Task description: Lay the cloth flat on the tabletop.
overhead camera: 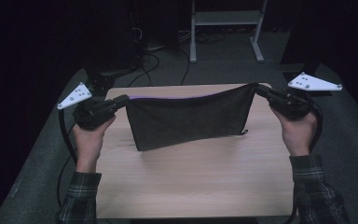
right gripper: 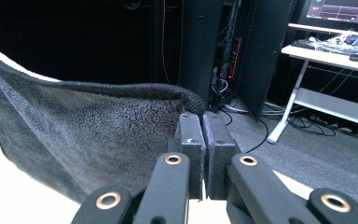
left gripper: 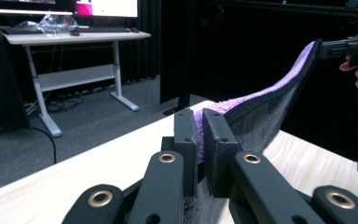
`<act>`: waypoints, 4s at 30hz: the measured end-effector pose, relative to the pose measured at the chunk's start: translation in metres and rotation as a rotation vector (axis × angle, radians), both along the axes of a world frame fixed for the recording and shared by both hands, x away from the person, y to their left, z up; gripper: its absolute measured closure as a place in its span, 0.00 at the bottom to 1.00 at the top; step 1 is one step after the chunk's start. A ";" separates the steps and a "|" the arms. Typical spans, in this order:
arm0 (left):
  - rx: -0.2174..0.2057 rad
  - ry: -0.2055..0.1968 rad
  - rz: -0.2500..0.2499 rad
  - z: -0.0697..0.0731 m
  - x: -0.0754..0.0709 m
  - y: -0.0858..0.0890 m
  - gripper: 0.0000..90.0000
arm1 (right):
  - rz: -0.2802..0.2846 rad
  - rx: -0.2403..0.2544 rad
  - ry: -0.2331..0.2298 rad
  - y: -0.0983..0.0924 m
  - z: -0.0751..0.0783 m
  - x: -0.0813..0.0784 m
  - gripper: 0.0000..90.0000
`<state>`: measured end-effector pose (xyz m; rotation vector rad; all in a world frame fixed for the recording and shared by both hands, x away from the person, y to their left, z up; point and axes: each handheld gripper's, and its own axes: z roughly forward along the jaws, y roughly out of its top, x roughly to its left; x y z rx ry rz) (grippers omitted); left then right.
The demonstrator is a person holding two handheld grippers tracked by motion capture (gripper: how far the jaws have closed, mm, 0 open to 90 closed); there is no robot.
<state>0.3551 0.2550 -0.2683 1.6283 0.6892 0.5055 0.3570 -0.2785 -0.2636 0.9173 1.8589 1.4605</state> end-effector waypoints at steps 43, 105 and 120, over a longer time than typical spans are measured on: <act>0.055 0.209 -0.010 -0.079 0.054 -0.013 0.94 | -0.004 -0.026 0.147 -0.010 -0.074 0.032 0.97; 0.405 0.524 -0.118 -0.193 -0.080 -0.024 0.75 | 0.242 -0.338 0.532 -0.027 -0.202 -0.094 0.76; 0.343 0.425 0.034 -0.179 -0.053 -0.012 0.22 | -0.046 -0.185 0.471 -0.049 -0.202 -0.041 0.24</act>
